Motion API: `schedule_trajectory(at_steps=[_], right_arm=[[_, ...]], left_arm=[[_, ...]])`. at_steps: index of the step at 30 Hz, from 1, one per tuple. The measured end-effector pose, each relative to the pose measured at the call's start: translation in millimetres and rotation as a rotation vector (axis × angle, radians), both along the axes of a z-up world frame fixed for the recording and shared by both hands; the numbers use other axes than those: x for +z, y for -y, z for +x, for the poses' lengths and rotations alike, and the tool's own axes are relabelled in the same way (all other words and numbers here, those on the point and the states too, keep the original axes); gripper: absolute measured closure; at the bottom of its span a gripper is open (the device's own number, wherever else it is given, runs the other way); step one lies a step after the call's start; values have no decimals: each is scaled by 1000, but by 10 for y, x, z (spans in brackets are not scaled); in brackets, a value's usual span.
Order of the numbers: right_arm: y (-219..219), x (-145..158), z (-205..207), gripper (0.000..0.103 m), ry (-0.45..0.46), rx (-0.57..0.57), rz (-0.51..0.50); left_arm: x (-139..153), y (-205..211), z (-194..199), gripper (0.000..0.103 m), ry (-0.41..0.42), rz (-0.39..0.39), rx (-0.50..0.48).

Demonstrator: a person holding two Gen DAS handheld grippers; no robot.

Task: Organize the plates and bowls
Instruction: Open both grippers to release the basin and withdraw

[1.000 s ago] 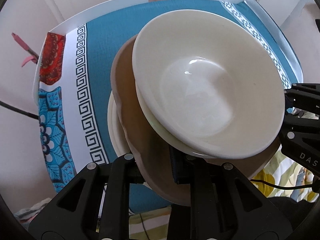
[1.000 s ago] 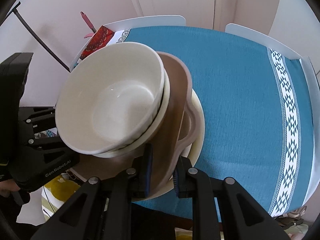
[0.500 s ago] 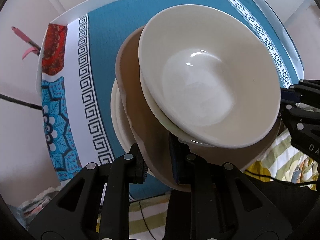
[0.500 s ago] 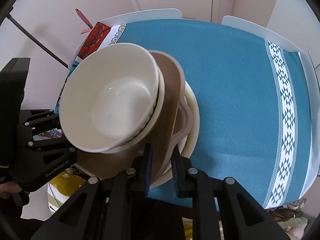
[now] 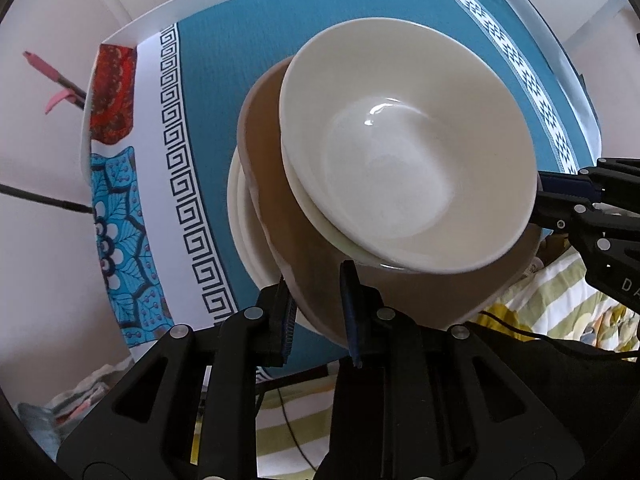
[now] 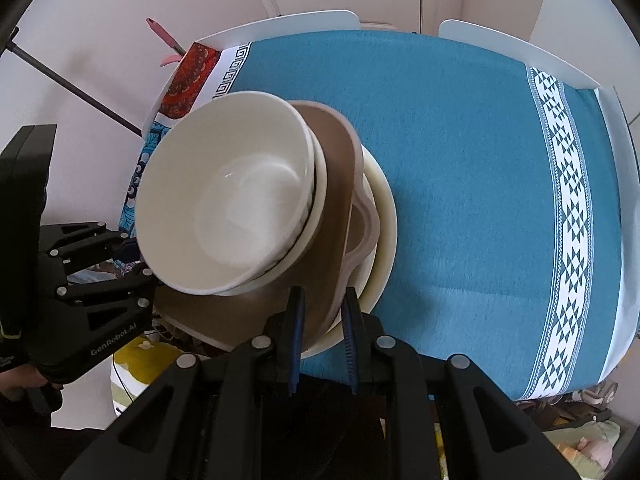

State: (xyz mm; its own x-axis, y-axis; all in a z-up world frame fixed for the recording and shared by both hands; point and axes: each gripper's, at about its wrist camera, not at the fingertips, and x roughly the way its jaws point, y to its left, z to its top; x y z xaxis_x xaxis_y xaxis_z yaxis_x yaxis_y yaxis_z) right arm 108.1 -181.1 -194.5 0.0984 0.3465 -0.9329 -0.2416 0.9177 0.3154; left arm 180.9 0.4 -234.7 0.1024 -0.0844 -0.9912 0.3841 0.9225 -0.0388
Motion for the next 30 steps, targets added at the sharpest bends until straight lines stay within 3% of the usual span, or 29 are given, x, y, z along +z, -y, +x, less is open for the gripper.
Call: schedule_trajectory(at_steps=[15, 19, 21, 22, 23, 27, 29, 30], right_arm=[[125, 271, -149, 87, 54, -44, 21], [122, 347, -239, 84, 79, -53, 31], [156, 428, -331, 61, 108, -62, 40], [171, 465, -359, 37, 124, -65, 43], [186, 527, -406, 29, 151, -74, 54], [268, 731, -575, 29, 228, -100, 59], [320, 876, -671, 10, 297, -116, 34], [342, 942, -711, 6, 332, -126, 25]], left_arm=[[419, -102, -201, 85, 62, -3, 1], [633, -149, -342, 85, 125, -66, 45], [765, -164, -442, 85, 174, -100, 65], [824, -168, -493, 85, 198, -110, 77], [869, -169, -538, 85, 216, -117, 88], [1064, -167, -700, 85, 288, -154, 131], [1206, -135, -778, 85, 345, -174, 140], [1281, -119, -808, 85, 377, -181, 144]])
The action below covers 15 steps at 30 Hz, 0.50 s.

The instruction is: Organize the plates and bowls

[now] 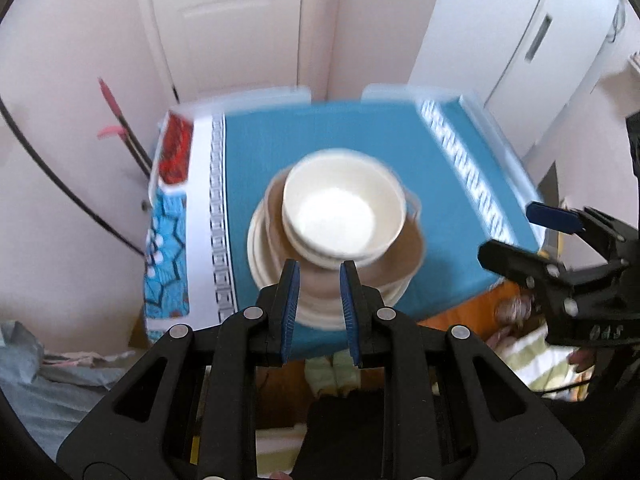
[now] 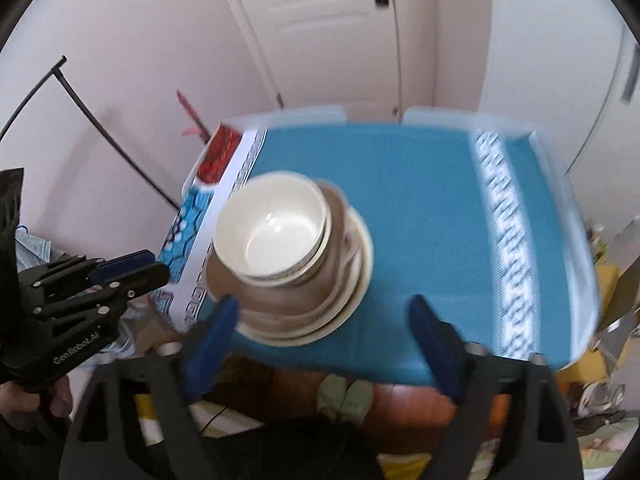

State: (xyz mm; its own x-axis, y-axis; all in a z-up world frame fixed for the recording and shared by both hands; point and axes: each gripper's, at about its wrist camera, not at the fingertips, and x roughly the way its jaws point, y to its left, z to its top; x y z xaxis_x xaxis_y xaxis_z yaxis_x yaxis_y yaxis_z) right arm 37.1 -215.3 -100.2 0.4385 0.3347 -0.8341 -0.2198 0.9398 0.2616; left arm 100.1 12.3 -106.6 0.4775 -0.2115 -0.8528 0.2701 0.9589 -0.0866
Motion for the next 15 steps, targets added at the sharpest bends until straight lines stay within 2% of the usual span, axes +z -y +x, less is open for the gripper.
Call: schedule_trajectory(at_steps=[2, 4, 7, 8, 11, 13, 15], right_arm=[[70, 187, -97, 1, 95, -37, -7], [155, 363, -175, 1, 172, -76, 1], [243, 625, -279, 1, 281, -126, 0], [284, 770, -336, 1, 349, -152, -10], [345, 1090, -466, 1, 490, -202, -29], [378, 1237, -530, 1, 557, -228, -34], [380, 1364, -611, 1, 626, -256, -47]], left_arm=[[224, 32, -76, 85, 85, -26, 6], [398, 60, -134, 85, 154, -41, 15], [721, 109, -258, 85, 308, -38, 38], [864, 117, -331, 85, 381, -43, 48], [1123, 125, -482, 85, 520, -38, 85], [1237, 127, -550, 85, 583, -27, 123], [1299, 118, -587, 85, 611, -43, 138]])
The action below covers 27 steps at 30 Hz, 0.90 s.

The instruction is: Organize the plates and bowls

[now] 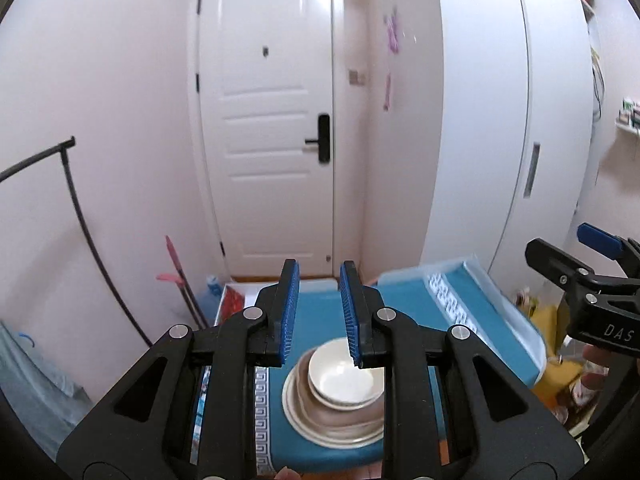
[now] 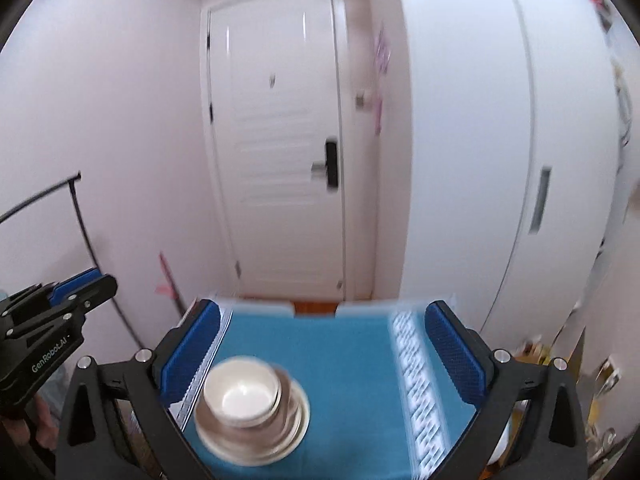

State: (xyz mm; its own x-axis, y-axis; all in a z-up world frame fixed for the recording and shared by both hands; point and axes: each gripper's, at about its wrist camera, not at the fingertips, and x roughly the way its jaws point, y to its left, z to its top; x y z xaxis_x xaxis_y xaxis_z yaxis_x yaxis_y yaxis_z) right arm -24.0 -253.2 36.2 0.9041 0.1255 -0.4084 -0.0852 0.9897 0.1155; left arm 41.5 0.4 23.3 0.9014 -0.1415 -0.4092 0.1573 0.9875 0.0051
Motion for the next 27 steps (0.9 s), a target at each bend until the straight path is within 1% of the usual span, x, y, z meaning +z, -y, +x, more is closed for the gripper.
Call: schedule_trajectory(at_steps=[2, 4, 5, 7, 9, 10, 12, 14, 15, 16, 17, 18, 20, 21, 25, 27], right_arm=[[-15, 63, -52, 1, 39, -18, -7], [-40, 73, -63, 1, 38, -20, -14], [-45, 75, -64, 1, 38, -22, -15], [-57, 74, -76, 1, 44, -24, -12], [-74, 70, -69, 1, 44, -24, -10], [-78, 77, -76, 1, 47, -27, -12], [-46, 100, -134, 1, 53, -31, -11], [-44, 111, -143, 1, 60, -34, -9], [-50, 106, -141, 1, 63, -33, -9], [-55, 105, -145, 1, 65, -33, -9], [-62, 107, -150, 1, 67, -32, -10], [-66, 109, -151, 1, 67, -32, -11], [-70, 107, -150, 1, 66, -32, -11], [-70, 109, -152, 1, 65, -34, -9], [-78, 95, -150, 1, 59, -33, -14], [-79, 93, -148, 1, 59, -35, -15]], left_arm=[[23, -14, -40, 85, 15, -20, 5], [39, -18, -107, 85, 45, -24, 11], [47, -19, -155, 85, 76, -32, -5], [50, 0, -167, 85, 84, -44, -20], [77, -17, -230, 85, 117, -64, -20], [83, -23, -275, 85, 129, -62, -19], [100, 3, -291, 84, 133, -38, -12], [80, 19, -271, 84, 108, -39, -20], [72, 16, -282, 75, 99, -40, -20], [56, 16, -272, 61, 87, -44, -23], [46, 20, -265, 4, 79, -50, -32], [45, 14, -284, 0, 87, -53, -34], [51, -9, -362, 0, 135, -83, -50], [53, -17, -378, 0, 142, -93, -55], [26, 4, -359, 0, 122, -61, -35], [22, -15, -341, 0, 108, -65, -29]])
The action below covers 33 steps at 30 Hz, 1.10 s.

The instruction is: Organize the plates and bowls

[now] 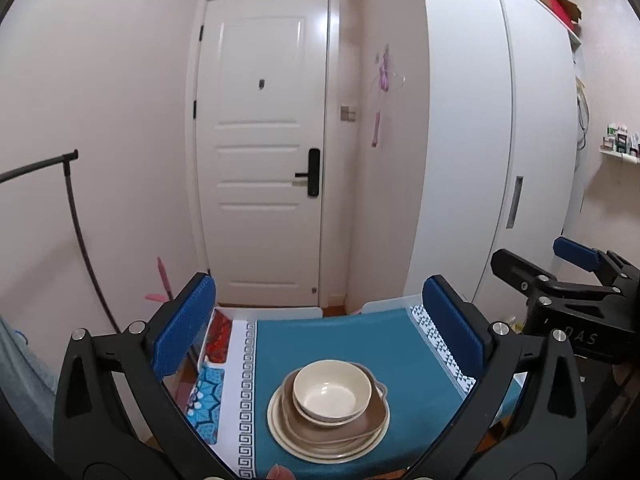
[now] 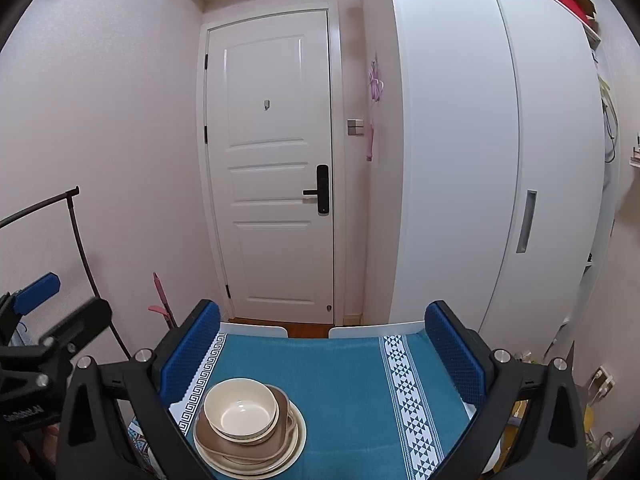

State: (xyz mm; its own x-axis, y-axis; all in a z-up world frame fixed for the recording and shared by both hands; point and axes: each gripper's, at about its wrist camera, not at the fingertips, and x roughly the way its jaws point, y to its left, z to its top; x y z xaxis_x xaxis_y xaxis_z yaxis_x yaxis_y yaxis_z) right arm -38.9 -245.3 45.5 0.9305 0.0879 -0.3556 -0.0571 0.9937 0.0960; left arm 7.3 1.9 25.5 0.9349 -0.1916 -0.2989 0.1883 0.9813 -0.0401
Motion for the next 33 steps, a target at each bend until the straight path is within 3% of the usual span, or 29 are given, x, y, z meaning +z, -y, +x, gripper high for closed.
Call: schedule_trajectory(at_steps=[17, 33], right_arm=[[43, 37, 55, 1, 8, -7, -3], [58, 51, 204, 1, 11, -7, -13]], left_arm=[[36, -119, 156, 0, -20, 1, 66], [74, -111, 233, 0, 18, 26, 167]])
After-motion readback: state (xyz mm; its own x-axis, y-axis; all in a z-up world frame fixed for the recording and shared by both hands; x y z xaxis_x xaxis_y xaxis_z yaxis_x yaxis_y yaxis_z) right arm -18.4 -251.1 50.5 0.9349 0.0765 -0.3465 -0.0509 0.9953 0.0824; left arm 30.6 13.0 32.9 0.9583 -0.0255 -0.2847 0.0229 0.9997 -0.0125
